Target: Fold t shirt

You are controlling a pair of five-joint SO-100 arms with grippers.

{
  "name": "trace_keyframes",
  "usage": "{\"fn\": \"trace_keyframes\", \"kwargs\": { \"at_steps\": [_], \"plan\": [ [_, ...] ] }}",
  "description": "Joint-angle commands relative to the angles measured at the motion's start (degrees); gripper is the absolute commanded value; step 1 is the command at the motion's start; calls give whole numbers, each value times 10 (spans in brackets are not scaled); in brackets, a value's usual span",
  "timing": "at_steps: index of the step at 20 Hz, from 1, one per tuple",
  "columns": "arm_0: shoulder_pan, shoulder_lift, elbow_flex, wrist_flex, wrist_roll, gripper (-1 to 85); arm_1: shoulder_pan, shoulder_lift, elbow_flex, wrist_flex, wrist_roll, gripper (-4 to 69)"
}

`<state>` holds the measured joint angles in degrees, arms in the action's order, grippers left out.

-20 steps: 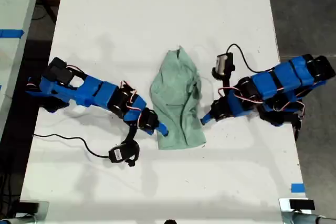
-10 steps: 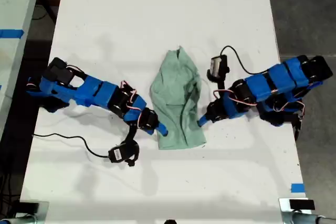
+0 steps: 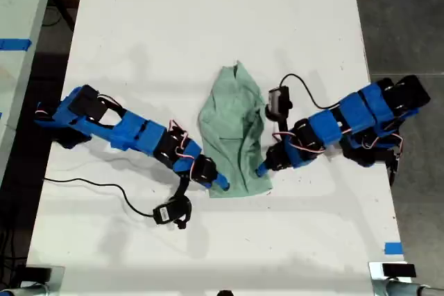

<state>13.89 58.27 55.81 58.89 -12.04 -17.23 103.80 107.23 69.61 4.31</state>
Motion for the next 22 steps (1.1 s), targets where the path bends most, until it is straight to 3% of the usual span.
{"fn": "trace_keyframes", "kwargs": {
  "at_steps": [1, 3, 4, 5, 6, 13, 17, 20, 22],
  "plan": [
    [24, -8, -32, -35, -6, 193, -20, -41, -51, -28, 11, 227],
    [25, -31, -32, -41, -5, 183, -21, -89, -61, -49, 5, 225],
    [25, -42, -32, -43, -4, 155, -17, -112, -64, -63, -4, 186],
    [24, -53, -32, -44, -7, 19, -13, -134, -70, -70, -13, 23],
    [24, -60, -32, -46, -10, -3, -12, -155, -83, -70, -14, -16],
    [31, 13, 36, 25, -34, -3, -20, -314, -337, 24, -46, -16],
    [33, 34, 44, 40, -61, -2, -25, -323, -370, 38, -47, -16],
    [46, 69, 29, 54, -64, 173, -21, -325, -371, 40, -49, -16],
    [52, 96, 29, 67, -73, 209, -20, -325, -372, 40, -52, -16]
  ]
}}
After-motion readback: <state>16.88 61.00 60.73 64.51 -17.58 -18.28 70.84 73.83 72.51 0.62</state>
